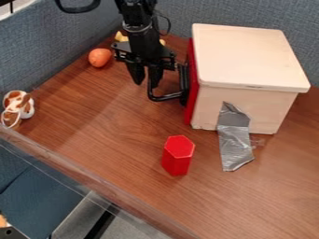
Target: Open the drawer
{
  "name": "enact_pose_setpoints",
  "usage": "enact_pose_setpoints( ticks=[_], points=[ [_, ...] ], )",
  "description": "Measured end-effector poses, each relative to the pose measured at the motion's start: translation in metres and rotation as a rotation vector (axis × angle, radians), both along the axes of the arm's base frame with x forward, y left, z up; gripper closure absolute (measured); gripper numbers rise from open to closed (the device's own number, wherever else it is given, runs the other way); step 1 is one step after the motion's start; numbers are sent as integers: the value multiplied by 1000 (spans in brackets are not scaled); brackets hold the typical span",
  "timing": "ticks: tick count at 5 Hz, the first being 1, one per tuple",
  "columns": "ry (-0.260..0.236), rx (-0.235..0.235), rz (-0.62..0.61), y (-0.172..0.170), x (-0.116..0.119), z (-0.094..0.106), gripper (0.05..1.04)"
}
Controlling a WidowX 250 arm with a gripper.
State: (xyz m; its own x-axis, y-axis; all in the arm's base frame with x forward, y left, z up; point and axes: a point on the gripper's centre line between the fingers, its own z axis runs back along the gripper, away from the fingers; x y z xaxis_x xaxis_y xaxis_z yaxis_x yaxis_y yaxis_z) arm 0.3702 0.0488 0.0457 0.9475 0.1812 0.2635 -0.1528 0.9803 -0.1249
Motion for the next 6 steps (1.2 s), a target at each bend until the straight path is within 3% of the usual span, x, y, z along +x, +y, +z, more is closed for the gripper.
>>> enact_pose_setpoints(
  ticks=[1,5,6],
  points=[
    [-4,-4,23,0,0,-2,852],
    [10,7,53,14,-6,-4,857],
    [19,42,57,27,-16,-4,857]
  ],
)
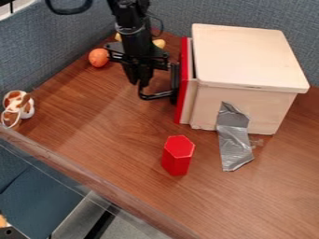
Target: Open the drawer
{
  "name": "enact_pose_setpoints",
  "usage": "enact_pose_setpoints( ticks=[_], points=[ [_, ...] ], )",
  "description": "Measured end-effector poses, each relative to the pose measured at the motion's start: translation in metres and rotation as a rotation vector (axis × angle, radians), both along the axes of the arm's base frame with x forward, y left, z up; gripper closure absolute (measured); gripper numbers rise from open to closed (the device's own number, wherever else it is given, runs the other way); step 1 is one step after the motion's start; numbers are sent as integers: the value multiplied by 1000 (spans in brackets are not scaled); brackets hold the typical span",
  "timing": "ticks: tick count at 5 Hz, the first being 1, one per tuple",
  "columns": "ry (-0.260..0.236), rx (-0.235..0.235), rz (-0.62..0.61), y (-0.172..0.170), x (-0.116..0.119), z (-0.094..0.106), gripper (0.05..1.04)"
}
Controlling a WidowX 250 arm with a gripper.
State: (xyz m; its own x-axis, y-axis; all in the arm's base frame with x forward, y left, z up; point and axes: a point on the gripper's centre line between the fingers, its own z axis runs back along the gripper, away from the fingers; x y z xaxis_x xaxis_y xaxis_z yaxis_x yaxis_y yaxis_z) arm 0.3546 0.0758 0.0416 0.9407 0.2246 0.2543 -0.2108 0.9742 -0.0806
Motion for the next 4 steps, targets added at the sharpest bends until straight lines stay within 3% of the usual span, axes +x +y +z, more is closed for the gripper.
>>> enact_pose_setpoints(
  ticks=[4],
  points=[
    [-9,34,49,41,-27,4,928]
  ],
)
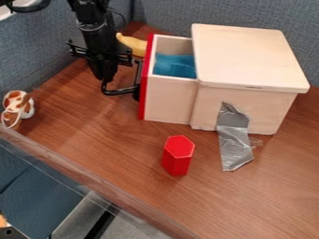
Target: Open the drawer
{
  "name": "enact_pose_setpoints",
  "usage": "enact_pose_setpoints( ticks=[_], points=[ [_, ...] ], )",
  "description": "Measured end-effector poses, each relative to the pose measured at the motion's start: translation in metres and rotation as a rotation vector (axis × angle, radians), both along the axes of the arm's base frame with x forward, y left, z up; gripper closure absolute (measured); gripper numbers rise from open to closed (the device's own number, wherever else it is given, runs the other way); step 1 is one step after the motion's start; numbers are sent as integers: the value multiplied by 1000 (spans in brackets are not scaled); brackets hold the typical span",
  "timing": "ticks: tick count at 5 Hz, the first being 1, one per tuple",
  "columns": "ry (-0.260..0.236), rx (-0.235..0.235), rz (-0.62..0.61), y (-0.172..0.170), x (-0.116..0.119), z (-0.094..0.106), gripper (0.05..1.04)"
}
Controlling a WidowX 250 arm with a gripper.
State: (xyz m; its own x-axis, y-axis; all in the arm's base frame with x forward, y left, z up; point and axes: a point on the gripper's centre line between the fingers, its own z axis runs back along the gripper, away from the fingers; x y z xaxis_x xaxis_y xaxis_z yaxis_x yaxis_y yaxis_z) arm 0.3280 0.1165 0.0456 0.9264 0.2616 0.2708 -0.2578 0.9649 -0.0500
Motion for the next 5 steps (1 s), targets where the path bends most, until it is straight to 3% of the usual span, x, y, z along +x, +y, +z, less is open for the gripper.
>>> enact_pose_setpoints(
  ticks=[1,5],
  points=[
    [-9,14,-45,1,-1,5,1012],
    [3,4,-49,5,-7,5,1032]
  ],
)
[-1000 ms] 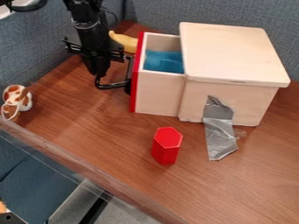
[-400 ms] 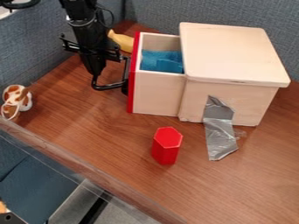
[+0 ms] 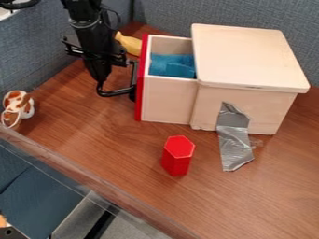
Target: Open the drawer
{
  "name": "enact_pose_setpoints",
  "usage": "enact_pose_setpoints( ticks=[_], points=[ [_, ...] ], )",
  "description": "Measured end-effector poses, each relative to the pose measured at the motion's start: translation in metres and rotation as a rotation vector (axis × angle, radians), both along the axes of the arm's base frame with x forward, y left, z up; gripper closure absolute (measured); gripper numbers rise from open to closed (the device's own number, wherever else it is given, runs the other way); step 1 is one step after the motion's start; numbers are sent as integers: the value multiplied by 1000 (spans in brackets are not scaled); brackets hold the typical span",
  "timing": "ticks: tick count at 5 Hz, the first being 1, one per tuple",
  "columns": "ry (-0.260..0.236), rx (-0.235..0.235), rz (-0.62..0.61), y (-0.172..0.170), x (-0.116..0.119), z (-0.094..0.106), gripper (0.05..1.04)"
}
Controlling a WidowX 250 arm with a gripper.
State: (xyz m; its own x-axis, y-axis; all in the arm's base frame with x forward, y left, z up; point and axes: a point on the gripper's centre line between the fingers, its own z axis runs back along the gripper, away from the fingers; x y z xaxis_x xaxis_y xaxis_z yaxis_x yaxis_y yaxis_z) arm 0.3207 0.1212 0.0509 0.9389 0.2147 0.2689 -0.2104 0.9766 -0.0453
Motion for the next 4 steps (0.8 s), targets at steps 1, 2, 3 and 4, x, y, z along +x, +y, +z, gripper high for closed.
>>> enact_pose_setpoints(
  ticks=[1,2,3,4],
  points=[
    [6,-4,9,7,-4,0,1032],
    [6,-8,3,8,-4,1,1032],
    [-2,-5,1,9,-2,4,1011],
    [11,-4,-11,12,2,12,868]
  ],
)
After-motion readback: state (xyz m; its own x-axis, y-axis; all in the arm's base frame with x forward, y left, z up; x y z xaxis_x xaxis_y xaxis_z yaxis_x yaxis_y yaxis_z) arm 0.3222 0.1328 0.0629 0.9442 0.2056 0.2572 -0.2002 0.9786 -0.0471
